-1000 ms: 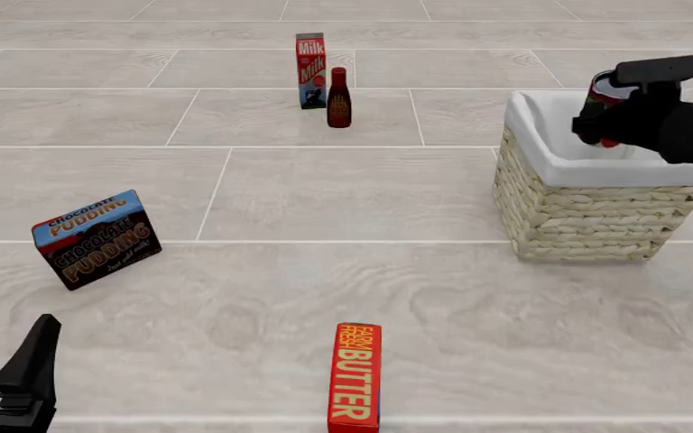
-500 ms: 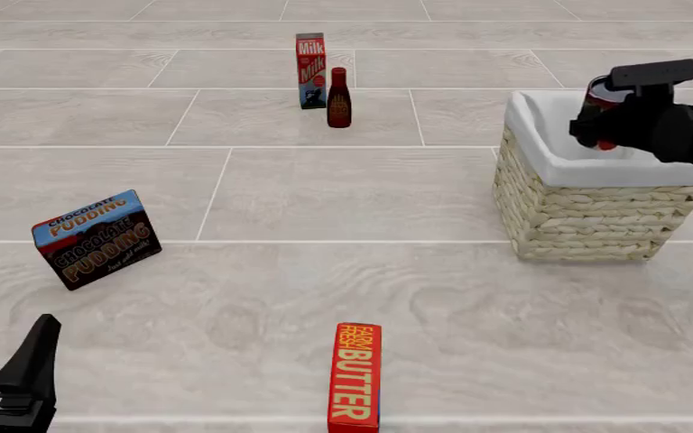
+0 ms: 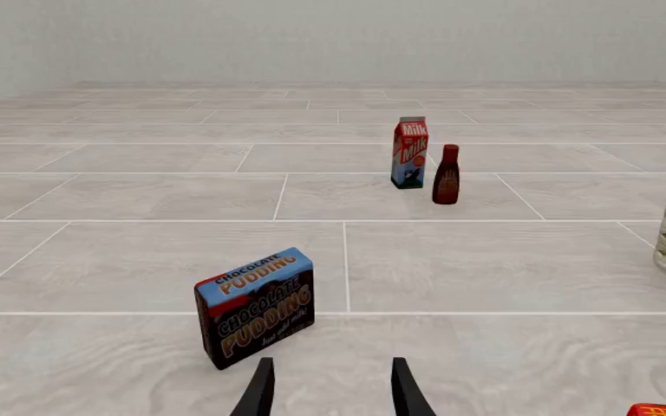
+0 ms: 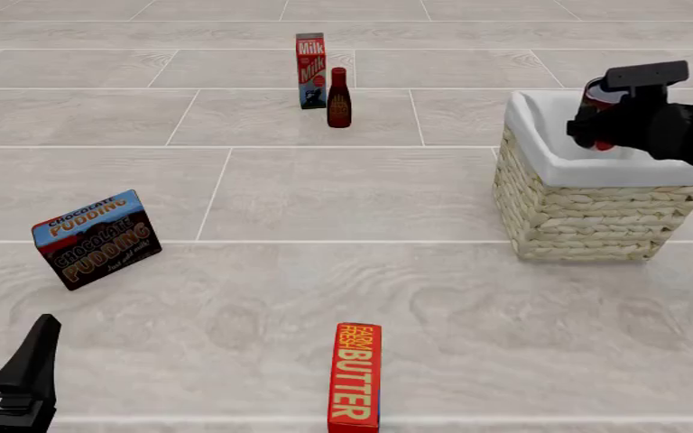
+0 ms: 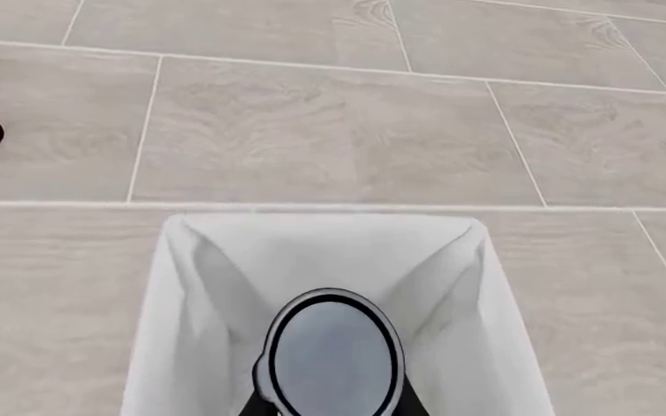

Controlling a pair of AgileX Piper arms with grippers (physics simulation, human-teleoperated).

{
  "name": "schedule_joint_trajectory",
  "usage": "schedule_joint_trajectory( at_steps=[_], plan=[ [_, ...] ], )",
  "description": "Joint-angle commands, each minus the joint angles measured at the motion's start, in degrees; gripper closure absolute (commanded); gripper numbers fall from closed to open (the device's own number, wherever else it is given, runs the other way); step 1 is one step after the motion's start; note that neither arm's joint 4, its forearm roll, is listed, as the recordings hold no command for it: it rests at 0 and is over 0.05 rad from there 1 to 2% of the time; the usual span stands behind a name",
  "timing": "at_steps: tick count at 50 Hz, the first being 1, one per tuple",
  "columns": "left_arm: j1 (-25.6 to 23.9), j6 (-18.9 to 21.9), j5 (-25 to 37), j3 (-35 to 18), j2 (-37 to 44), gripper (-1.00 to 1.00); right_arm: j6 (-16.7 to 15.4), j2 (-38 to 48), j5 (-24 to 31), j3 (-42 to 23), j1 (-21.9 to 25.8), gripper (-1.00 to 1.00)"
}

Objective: Pick the tomato sauce and place it in the basket.

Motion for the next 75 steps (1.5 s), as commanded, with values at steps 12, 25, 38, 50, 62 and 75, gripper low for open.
schedule_joint_trajectory(
  at_steps=[12,25,38,50,62,75],
  plan=[
    [0.0,0.0,0.0,0.0,0.0,-1.0,1.2,2.5,0.8,-3.1,-0.6,1.0],
    [0.0,0.0,0.0,0.0,0.0,-1.0,0.9,3.9,1.3,-4.3,-0.6,1.0],
    [0.0,0.0,0.0,0.0,0.0,-1.0,0.6,4.9,2.0,-5.2,-0.9,1.0],
    [0.0,0.0,0.0,0.0,0.0,-1.0,0.5,5.9,2.2,-6.2,-0.9,1.0],
    [0.0,0.0,0.0,0.0,0.0,-1.0,0.4,6.9,2.3,-7.0,-0.9,1.0],
    [0.0,0.0,0.0,0.0,0.0,-1.0,2.4,7.0,2.8,-7.5,0.0,-1.0]
  ],
)
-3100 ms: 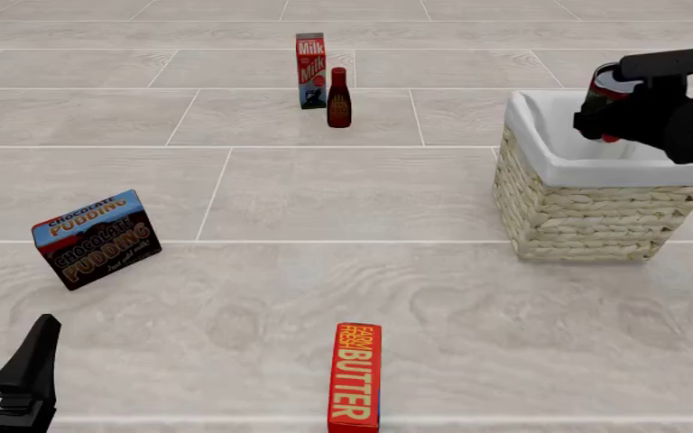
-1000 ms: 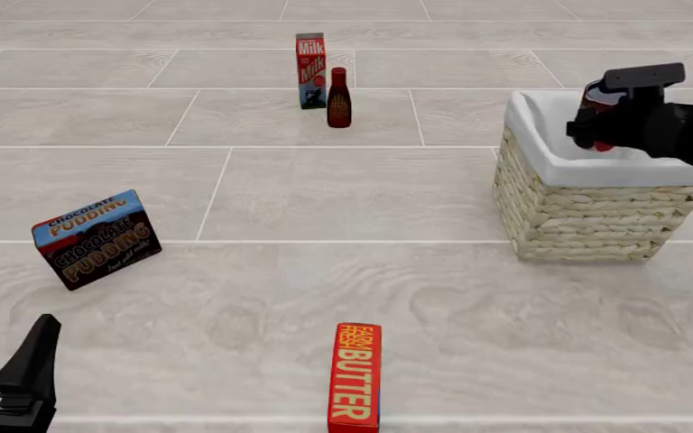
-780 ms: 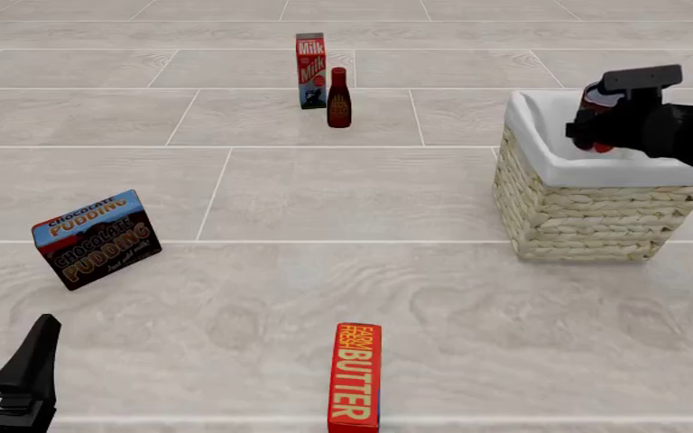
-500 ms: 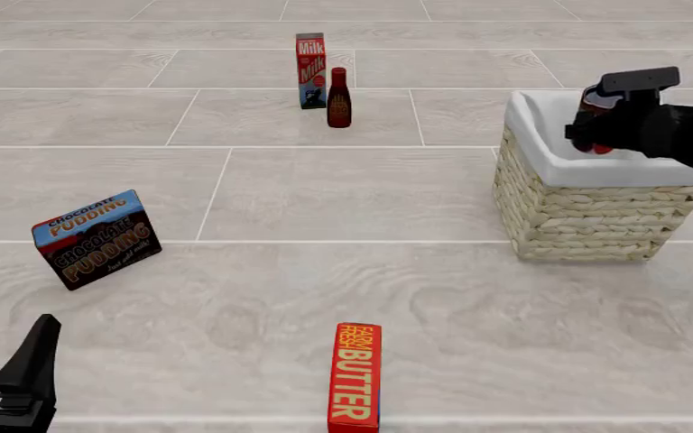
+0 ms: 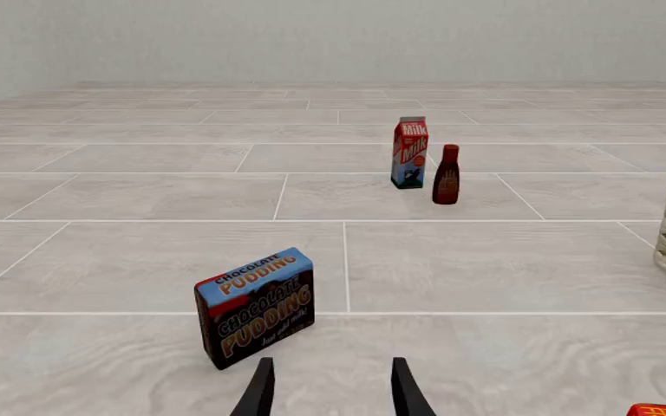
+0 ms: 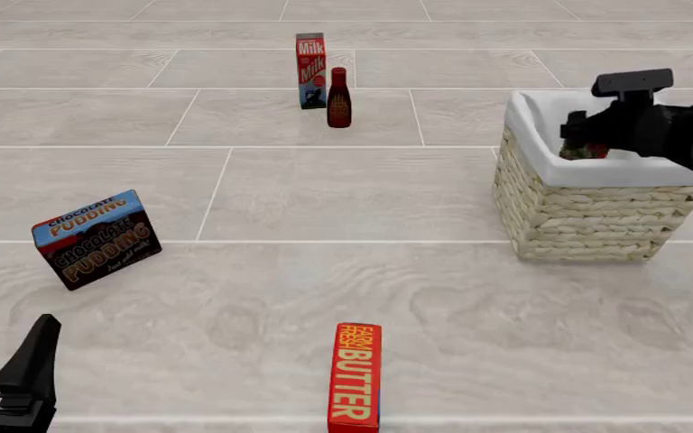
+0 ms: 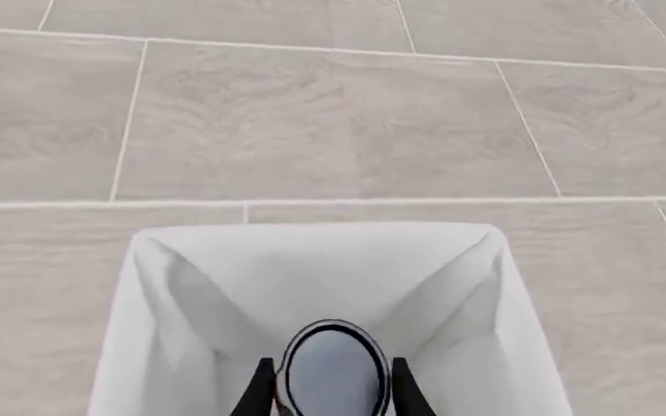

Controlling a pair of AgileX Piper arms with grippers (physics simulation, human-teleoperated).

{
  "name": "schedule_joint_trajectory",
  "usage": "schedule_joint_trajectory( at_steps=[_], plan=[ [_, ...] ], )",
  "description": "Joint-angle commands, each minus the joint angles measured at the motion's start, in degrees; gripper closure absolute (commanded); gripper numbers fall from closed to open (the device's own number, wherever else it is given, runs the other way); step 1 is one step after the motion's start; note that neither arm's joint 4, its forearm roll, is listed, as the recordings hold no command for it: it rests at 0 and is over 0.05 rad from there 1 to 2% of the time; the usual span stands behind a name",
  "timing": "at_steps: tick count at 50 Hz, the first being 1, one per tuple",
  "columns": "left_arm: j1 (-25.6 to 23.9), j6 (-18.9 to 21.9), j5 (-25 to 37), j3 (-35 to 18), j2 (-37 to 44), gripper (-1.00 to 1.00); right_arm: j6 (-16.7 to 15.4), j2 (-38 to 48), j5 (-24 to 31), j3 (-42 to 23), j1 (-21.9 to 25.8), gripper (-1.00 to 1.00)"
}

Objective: Pick the tomato sauce and place it in the basket.

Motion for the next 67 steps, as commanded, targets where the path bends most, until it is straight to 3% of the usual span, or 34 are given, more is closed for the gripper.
schedule_joint_trajectory(
  at_steps=[1,32,50,63,67],
  plan=[
    [0.0,0.0,0.0,0.0,0.0,-1.0,1.8,0.1,0.3,-0.4,0.4,-1.0],
    [0.0,0.0,0.0,0.0,0.0,-1.0,1.8,-4.0,0.1,1.2,0.8,-1.0],
    [0.0,0.0,0.0,0.0,0.0,-1.0,2.1,-18.2,-0.7,8.8,2.9,-1.0],
    [0.0,0.0,0.0,0.0,0.0,-1.0,2.8,-31.2,-2.2,19.0,4.7,-1.0],
    [0.0,0.0,0.0,0.0,0.0,-1.0,4.6,-36.8,-2.6,23.0,5.5,-1.0]
  ],
)
